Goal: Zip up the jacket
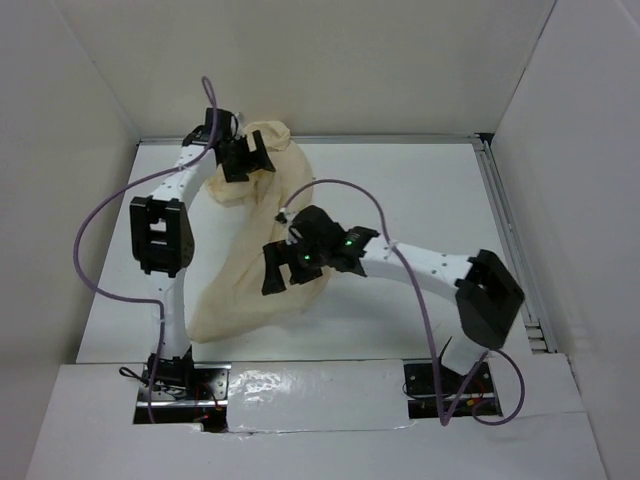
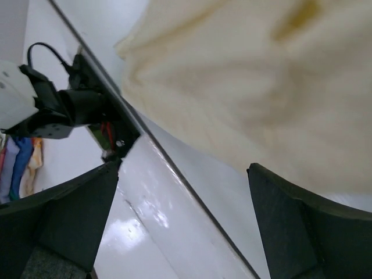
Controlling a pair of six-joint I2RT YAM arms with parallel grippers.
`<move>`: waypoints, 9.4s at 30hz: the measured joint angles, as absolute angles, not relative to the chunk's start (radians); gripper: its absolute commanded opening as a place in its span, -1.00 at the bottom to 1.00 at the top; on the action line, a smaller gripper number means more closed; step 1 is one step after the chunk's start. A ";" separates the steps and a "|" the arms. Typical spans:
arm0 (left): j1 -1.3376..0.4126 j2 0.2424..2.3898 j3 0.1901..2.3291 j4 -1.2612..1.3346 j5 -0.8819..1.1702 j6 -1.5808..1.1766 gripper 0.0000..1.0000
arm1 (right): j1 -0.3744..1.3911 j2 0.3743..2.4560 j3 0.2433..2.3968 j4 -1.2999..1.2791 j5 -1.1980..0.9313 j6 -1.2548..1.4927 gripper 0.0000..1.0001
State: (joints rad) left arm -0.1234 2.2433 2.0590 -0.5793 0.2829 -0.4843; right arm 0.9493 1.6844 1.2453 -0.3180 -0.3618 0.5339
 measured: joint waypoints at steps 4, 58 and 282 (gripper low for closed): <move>-0.045 2.054 1.822 -0.634 0.237 -0.555 0.99 | 0.863 1.460 1.087 -0.338 -0.279 0.538 0.99; -0.303 1.568 1.754 -0.904 -0.068 -0.981 -1.00 | 0.400 1.634 1.585 -0.579 0.223 0.381 -1.00; -0.710 1.569 1.232 -0.376 0.229 -0.626 0.99 | 0.210 1.704 1.088 -0.519 0.164 0.312 0.25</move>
State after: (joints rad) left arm -0.7097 1.5688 1.2316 -0.3763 0.2287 -0.6262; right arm 0.2100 1.7042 1.0882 -0.5186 0.1638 0.3122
